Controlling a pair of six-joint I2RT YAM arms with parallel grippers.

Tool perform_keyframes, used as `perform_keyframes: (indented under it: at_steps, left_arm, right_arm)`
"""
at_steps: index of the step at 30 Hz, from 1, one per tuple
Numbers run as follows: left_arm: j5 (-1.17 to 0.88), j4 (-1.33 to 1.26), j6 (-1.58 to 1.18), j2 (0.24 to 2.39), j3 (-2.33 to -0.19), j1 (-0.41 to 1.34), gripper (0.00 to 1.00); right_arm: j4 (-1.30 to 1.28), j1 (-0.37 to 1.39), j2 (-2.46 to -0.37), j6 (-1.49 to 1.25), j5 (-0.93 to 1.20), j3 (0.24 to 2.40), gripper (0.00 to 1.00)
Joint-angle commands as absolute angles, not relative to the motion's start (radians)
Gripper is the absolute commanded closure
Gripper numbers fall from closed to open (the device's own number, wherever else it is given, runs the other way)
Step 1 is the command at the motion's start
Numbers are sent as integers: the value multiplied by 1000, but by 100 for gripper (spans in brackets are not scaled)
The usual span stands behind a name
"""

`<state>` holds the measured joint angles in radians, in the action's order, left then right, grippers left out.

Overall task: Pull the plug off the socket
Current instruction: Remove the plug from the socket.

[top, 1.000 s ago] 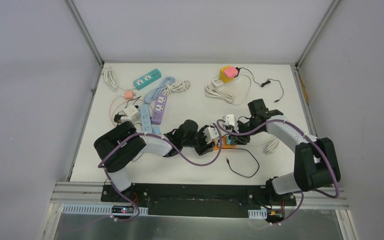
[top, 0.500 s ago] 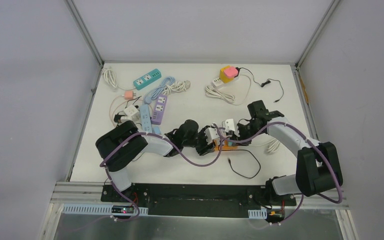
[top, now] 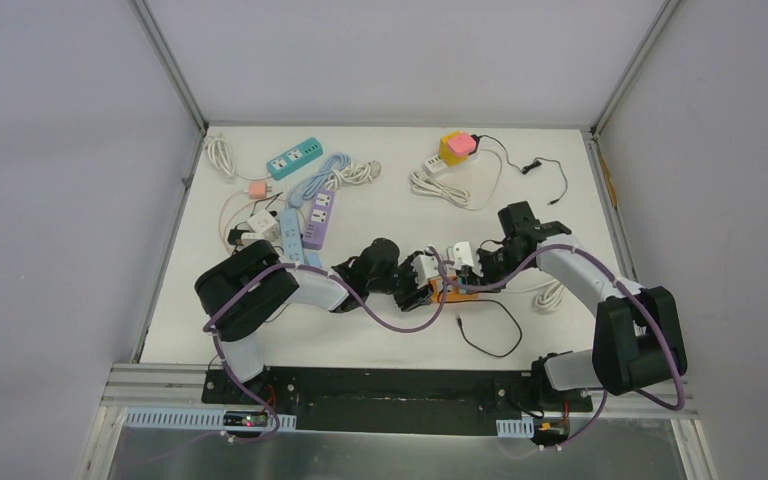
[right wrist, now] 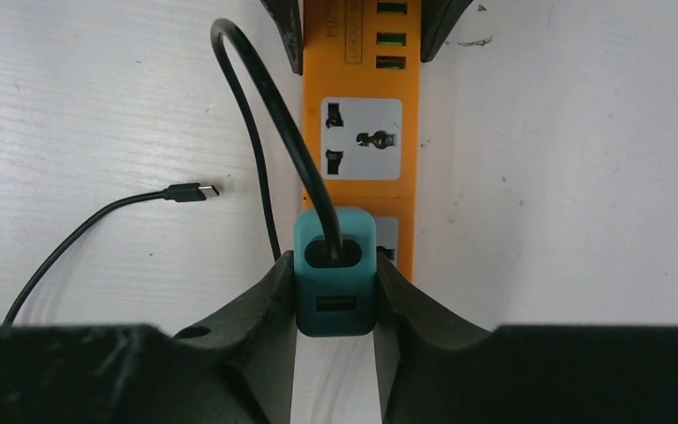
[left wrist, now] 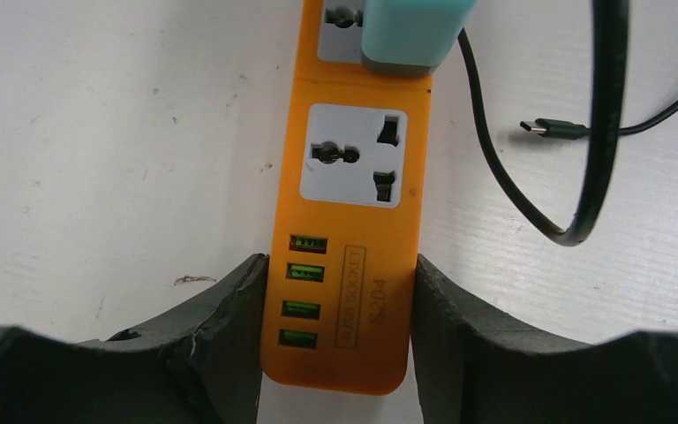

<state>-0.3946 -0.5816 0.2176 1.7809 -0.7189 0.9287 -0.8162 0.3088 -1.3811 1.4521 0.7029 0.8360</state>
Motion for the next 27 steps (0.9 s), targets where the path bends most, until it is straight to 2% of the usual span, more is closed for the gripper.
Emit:
perform_keyframes:
  at_steps: [1,4,7,13,16,21,27]
  left_arm:
    - [-384,-496,142,1837,-732,925,100]
    - [-377,-491,134,1834,-731,924,100]
    - [-373,-481,128,1834,-734,923,100]
    - [-377,-470,117,1842,-748,922,100]
    - [-380,-471,113,1845,-752,918,100]
    - [-371,-481,82,1830,-747,909,100]
    - [-361,-484,41,1814,-756,897,100]
  right_arm:
    - [-935,334,-1373,1489,857,850,100]
    - [-846,280,-1394,1279,931,885,100]
    - [-884,255,-1426,1252,972,931,100]
    - [-842,352,-1380,1337,716,860,100]
    - [-940,362,-1370,1452,797,863,100]
    - [-1033,264,-1388,1408,953,958,100]
    - [-1204,187,-1403,1475,994,1038,100]
